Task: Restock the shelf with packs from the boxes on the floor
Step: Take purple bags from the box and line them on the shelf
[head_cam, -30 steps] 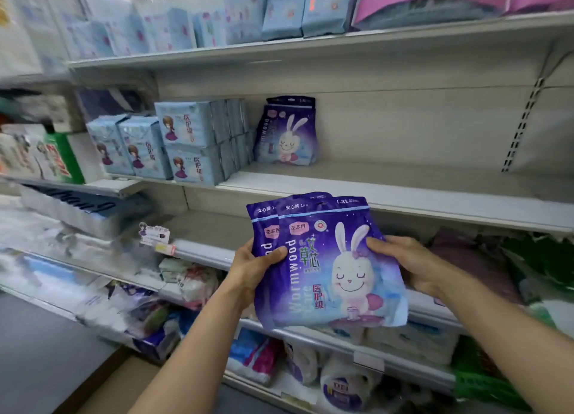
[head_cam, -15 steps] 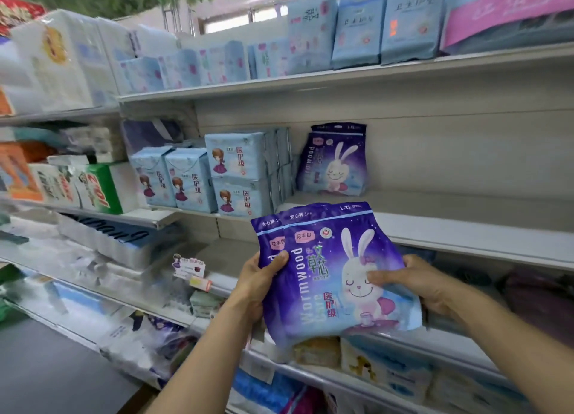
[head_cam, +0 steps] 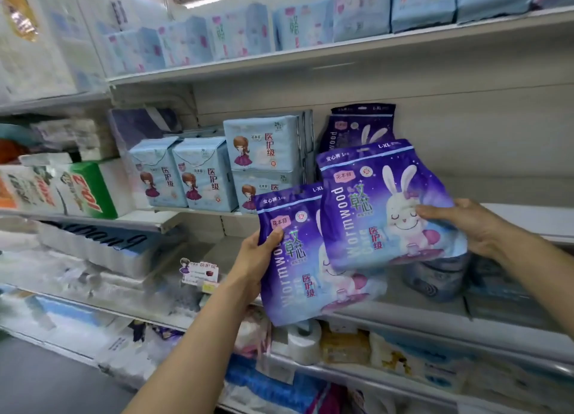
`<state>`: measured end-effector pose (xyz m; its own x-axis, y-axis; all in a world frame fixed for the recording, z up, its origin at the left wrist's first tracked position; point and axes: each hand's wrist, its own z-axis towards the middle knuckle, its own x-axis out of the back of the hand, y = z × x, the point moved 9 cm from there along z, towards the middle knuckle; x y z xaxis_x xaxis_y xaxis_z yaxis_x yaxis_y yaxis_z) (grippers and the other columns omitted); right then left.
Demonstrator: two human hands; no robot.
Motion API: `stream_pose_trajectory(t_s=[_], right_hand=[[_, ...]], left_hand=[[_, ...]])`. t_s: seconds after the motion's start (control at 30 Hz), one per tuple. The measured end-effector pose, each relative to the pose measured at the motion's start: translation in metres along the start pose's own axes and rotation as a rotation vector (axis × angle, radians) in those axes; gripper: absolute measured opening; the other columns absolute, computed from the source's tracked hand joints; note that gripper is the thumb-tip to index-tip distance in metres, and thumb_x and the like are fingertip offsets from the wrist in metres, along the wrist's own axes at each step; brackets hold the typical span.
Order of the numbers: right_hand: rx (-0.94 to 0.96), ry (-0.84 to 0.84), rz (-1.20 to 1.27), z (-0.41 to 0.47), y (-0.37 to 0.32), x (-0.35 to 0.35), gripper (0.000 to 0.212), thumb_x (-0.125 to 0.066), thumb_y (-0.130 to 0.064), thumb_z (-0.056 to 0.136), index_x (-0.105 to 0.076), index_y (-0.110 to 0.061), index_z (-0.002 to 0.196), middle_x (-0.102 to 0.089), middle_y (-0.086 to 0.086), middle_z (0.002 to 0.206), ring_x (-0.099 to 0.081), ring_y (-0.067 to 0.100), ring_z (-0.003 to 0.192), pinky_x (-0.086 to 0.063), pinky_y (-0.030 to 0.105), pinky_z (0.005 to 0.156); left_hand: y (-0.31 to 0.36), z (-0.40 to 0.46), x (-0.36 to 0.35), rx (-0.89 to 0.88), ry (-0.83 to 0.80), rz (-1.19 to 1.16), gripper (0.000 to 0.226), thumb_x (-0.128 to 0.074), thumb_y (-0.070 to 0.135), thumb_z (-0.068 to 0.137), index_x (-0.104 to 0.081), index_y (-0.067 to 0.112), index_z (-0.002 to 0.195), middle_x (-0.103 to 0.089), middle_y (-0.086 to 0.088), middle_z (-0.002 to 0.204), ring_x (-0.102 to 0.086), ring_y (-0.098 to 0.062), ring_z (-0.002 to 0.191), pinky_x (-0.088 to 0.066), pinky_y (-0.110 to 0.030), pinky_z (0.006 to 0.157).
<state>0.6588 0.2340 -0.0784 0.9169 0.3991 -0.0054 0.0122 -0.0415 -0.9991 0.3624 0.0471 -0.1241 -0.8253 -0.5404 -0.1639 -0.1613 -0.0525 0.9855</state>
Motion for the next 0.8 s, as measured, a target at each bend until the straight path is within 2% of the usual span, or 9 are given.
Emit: stream_pose_trajectory(t_s=[0.2, 0.3, 0.4, 0.5, 0.53, 0.6, 0.67, 0.7, 0.8], right_hand=[[0.070, 0.142, 0.210, 0.026, -0.016, 0.025, 0.005, -0.066, -0.006, 0.087, -0.066, -0.010, 0.089, -0.073, -0.001, 0.066, -0.069, 0.013, 0.054, -0.058, 0.030, 0.049], [0.146, 0.270, 0.285, 0.044, -0.026, 0.039, 0.008, -0.067, -0.007, 0.087, -0.064, -0.013, 0.085, -0.072, -0.005, 0.066, -0.067, 0.006, 0.053, -0.057, 0.025, 0.050], [0.179, 0.436, 0.260, 0.065, -0.025, 0.053, 0.014, -0.071, -0.009, 0.085, -0.060, -0.016, 0.079, -0.068, 0.006, 0.094, -0.062, -0.001, 0.045, -0.054, 0.018, 0.048], [0.177, 0.416, 0.043, 0.091, -0.019, 0.049, 0.010, -0.071, -0.005, 0.084, -0.064, -0.009, 0.089, -0.064, 0.016, 0.107, -0.058, -0.004, 0.042, -0.051, 0.015, 0.047], [0.174, 0.387, -0.040, 0.100, -0.018, 0.045, 0.010, -0.071, -0.004, 0.084, -0.065, -0.007, 0.091, -0.064, 0.019, 0.109, -0.059, -0.002, 0.044, -0.051, 0.015, 0.048], [0.186, 0.340, -0.168, 0.111, -0.022, 0.035, 0.011, -0.071, -0.001, 0.082, -0.065, -0.005, 0.090, -0.065, 0.021, 0.108, -0.063, 0.013, 0.063, -0.053, 0.024, 0.061], [0.220, 0.303, -0.228, 0.121, -0.032, 0.025, 0.028, -0.073, 0.001, 0.079, -0.066, 0.001, 0.106, -0.065, 0.016, 0.104, -0.061, 0.022, 0.083, -0.049, 0.030, 0.077], [0.234, 0.297, -0.248, 0.127, -0.037, 0.020, 0.034, -0.075, 0.002, 0.078, -0.066, 0.002, 0.110, -0.065, 0.015, 0.102, -0.060, 0.022, 0.087, -0.048, 0.031, 0.081], [0.238, 0.301, -0.269, 0.148, -0.045, 0.013, 0.034, -0.078, 0.000, 0.074, -0.068, 0.001, 0.107, -0.068, 0.018, 0.107, -0.065, 0.027, 0.091, -0.052, 0.038, 0.091]], left_hand=[[-0.014, 0.012, 0.008, 0.069, -0.038, 0.014, 0.031, -0.063, 0.031, 0.094, -0.062, 0.005, 0.111, -0.076, -0.014, 0.093, -0.073, -0.025, 0.074, -0.058, -0.036, 0.068], [-0.015, 0.020, 0.001, 0.084, -0.051, 0.013, 0.031, -0.064, 0.031, 0.094, -0.062, 0.006, 0.112, -0.076, -0.015, 0.097, -0.072, -0.027, 0.077, -0.059, -0.037, 0.071], [-0.011, 0.030, -0.005, 0.080, -0.052, 0.019, 0.030, -0.064, 0.030, 0.093, -0.064, 0.006, 0.111, -0.075, -0.015, 0.099, -0.072, -0.028, 0.078, -0.059, -0.037, 0.072], [-0.007, 0.038, -0.016, 0.082, -0.073, 0.036, 0.030, -0.065, 0.031, 0.093, -0.065, 0.007, 0.109, -0.075, -0.015, 0.099, -0.072, -0.027, 0.079, -0.058, -0.039, 0.075], [-0.006, 0.042, -0.021, 0.085, -0.085, 0.048, 0.029, -0.065, 0.032, 0.093, -0.065, 0.007, 0.109, -0.075, -0.015, 0.099, -0.072, -0.027, 0.080, -0.058, -0.039, 0.076], [-0.005, 0.047, -0.031, 0.094, -0.104, 0.070, 0.029, -0.064, 0.033, 0.093, -0.065, 0.008, 0.108, -0.076, -0.014, 0.099, -0.073, -0.027, 0.081, -0.058, -0.038, 0.074], [-0.006, 0.052, -0.039, 0.103, -0.111, 0.070, 0.028, -0.064, 0.033, 0.093, -0.064, 0.009, 0.106, -0.076, -0.013, 0.099, -0.073, -0.026, 0.081, -0.058, -0.036, 0.072], [-0.006, 0.054, -0.043, 0.103, -0.115, 0.062, 0.027, -0.064, 0.033, 0.093, -0.065, 0.009, 0.106, -0.076, -0.012, 0.098, -0.074, -0.025, 0.080, -0.058, -0.036, 0.071], [-0.006, 0.060, -0.053, 0.095, -0.110, 0.043, 0.028, -0.064, 0.033, 0.094, -0.065, 0.008, 0.106, -0.076, -0.013, 0.098, -0.074, -0.025, 0.080, -0.058, -0.035, 0.071]])
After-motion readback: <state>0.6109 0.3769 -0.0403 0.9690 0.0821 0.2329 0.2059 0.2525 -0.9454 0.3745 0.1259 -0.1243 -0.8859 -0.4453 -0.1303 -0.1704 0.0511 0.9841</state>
